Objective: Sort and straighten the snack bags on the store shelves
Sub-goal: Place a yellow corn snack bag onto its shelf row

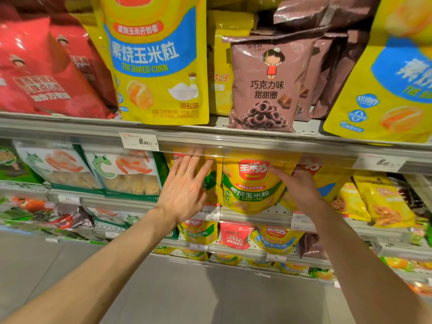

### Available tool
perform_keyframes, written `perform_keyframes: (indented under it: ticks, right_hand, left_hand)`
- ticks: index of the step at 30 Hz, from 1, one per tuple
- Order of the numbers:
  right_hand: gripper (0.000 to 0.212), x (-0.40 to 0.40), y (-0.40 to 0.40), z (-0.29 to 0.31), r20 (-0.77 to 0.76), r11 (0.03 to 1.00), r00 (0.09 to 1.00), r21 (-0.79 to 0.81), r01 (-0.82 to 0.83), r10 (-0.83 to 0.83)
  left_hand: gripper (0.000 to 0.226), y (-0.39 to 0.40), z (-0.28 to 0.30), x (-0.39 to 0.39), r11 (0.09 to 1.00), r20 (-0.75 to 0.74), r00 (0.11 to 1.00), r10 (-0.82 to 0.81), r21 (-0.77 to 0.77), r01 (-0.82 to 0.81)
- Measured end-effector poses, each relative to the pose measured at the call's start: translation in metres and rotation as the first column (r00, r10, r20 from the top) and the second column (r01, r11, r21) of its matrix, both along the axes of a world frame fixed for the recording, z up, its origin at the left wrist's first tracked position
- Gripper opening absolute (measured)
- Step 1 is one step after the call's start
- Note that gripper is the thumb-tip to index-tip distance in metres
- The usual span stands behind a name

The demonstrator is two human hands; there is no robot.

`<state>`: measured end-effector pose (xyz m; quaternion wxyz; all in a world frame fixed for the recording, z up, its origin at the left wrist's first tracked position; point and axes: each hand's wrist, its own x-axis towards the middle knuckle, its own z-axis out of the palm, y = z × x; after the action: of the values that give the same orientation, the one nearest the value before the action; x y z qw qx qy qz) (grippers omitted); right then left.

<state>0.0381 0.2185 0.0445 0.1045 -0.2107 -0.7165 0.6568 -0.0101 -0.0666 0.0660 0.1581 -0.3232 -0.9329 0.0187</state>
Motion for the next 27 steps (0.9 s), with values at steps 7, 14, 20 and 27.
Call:
perform_keyframes:
  ticks: [7, 14, 20, 27]
  right_hand:
    - [0.028, 0.005, -0.017, -0.002, -0.011, 0.994, 1.0, 0.109, 0.024, -0.023]
    - [0.038, 0.019, -0.045, 0.002, -0.067, 0.972, 0.987, 0.175, 0.157, -0.148]
    - [0.029, 0.042, -0.068, 0.023, 0.052, 0.965, 0.989, 0.23, 0.126, -0.141]
    - [0.081, 0.064, -0.059, 0.032, 0.161, 0.991, 0.985, 0.127, 0.043, -0.063]
  left_hand:
    - [0.083, 0.0, 0.001, 0.003, 0.999, 0.031, 1.0, 0.005, 0.051, -0.006]
    - [0.07, 0.007, 0.012, 0.009, 0.979, 0.117, 0.993, 0.008, 0.204, -0.032]
    - [0.073, 0.014, 0.024, 0.02, 0.914, 0.359, 0.933, 0.021, 0.372, -0.163]
    - [0.072, 0.023, 0.051, 0.057, 0.767, 0.556, 0.831, 0.014, 0.527, -0.366]
